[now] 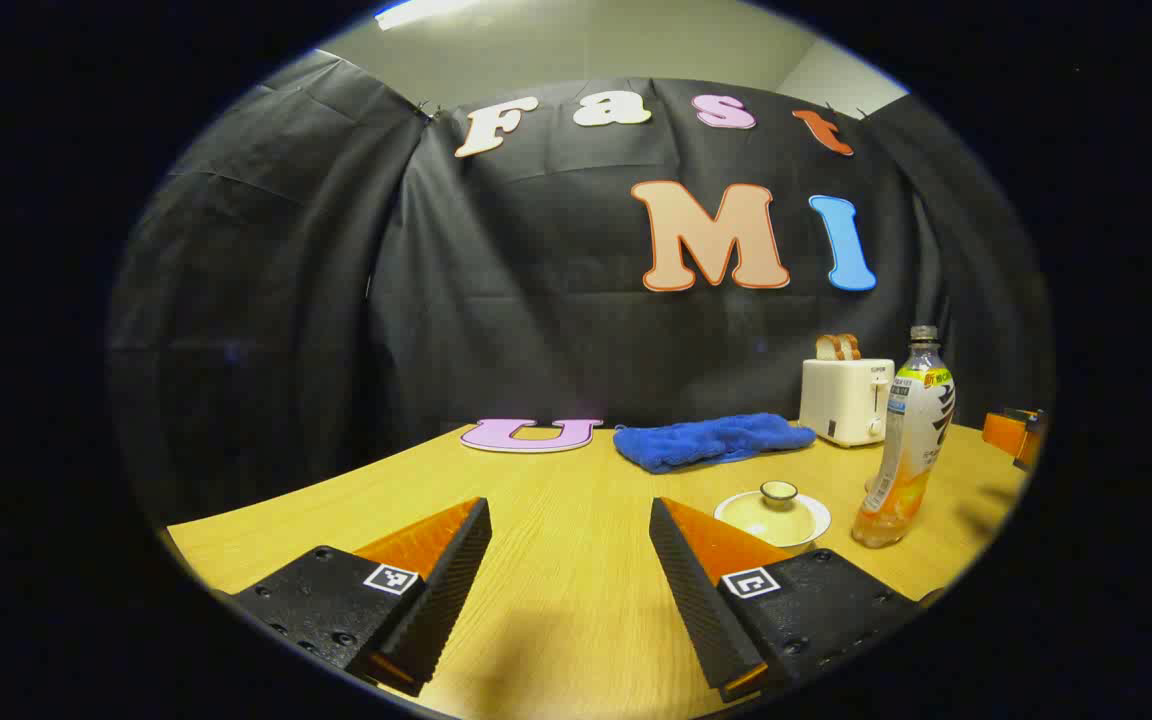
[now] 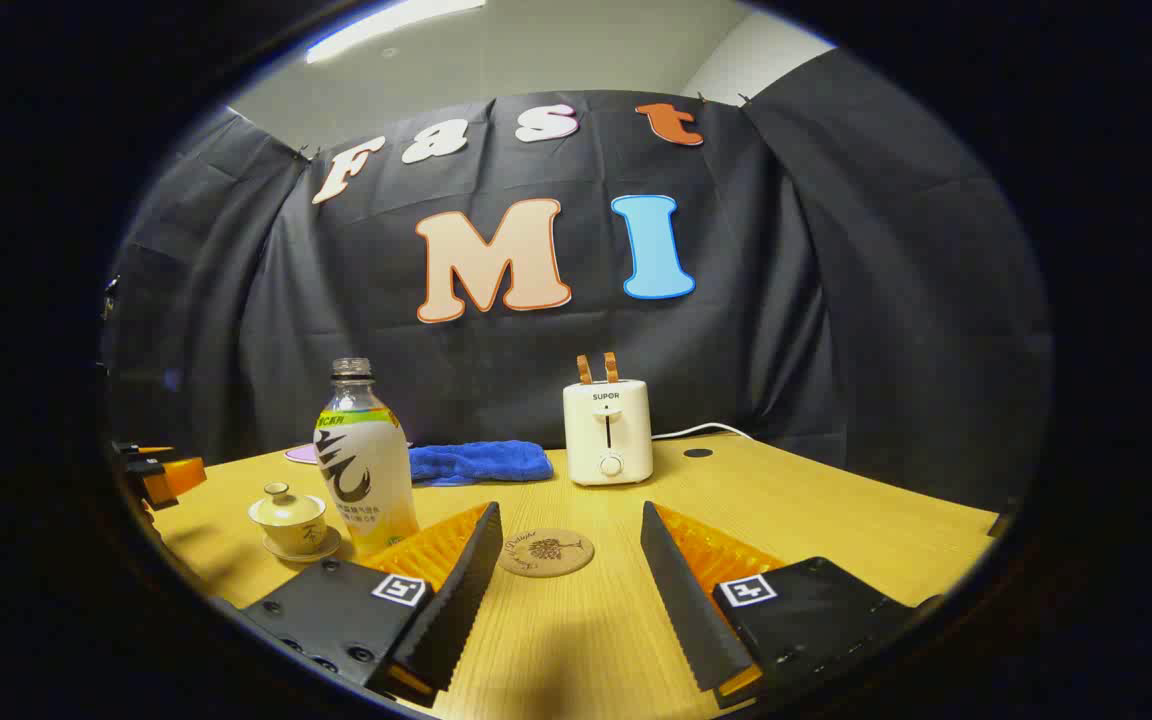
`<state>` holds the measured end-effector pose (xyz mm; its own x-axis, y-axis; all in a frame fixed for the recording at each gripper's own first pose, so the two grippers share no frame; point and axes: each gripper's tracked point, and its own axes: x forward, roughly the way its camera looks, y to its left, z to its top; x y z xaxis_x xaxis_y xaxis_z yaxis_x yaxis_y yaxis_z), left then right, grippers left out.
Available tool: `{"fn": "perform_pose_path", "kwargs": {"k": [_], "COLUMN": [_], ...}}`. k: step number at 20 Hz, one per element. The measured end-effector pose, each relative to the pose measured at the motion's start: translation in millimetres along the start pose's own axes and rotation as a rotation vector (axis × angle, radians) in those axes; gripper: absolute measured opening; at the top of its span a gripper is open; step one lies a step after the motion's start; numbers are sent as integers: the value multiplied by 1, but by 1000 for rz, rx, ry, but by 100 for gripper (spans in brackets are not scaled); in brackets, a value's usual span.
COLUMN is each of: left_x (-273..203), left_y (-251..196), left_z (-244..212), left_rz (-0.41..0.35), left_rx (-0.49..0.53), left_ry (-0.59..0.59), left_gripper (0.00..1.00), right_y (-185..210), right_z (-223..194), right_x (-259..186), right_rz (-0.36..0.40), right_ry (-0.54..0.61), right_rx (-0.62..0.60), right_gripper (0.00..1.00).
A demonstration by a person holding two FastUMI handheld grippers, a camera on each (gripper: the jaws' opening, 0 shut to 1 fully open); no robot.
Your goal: Open the teacup lid with one hand, grasp the water bottle and pour water into the teacup with the other hand; after pouring, place the water bottle on the coaster and then close the teacup lid.
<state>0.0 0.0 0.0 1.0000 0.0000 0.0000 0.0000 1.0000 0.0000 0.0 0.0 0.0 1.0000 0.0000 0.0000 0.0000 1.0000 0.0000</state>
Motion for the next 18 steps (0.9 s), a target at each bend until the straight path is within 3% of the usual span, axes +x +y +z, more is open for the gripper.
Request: {"fn": "perform_pose_path", "kwargs": {"k": [5, 6, 7, 8, 9, 11, 12, 13, 14, 15, 17, 18], "left_x": [0, 0, 0, 0, 0, 1, 1, 1, 1, 1, 1, 1], "left_y": [0, 0, 0, 0, 0, -1, 0, -1, 0, -1, -1, -1], "left_z": [0, 1, 1, 2, 3, 3, 3, 3, 4, 4, 4, 4], "left_rz": [-14, -14, -10, -6, -1, 3, 2, 1, 0, -2, -7, -13], "left_rx": [3, 6, 4, 5, 6, 6, 5, 5, 6, 5, 5, 5], "left_ry": [4, 5, 8, 8, 8, 9, 9, 9, 9, 9, 9, 9], "left_gripper": [94, 94, 93, 94, 94, 94, 94, 94, 94, 94, 94, 94], "right_y": [11, 12, 12, 12, 11, 11, 11, 11, 11, 11, 11, 11], "right_z": [-1, -2, -1, -2, -2, -2, -2, -2, -2, -2, -2, -2], "right_x": [5, 5, 5, 5, 5, 5, 6, 6, 5, 6, 6, 6], "right_rz": [34, 36, 37, 34, 33, 30, 29, 29, 29, 29, 30, 29], "right_ry": [3, 0, 1, 0, -1, -1, -1, -1, -1, -1, -1, -1], "right_rx": [-39, -38, -40, -39, -38, -38, -39, -38, -38, -39, -39, -38], "right_gripper": [93, 88, 93, 88, 93, 93, 88, 93, 88, 93, 88, 93]}}
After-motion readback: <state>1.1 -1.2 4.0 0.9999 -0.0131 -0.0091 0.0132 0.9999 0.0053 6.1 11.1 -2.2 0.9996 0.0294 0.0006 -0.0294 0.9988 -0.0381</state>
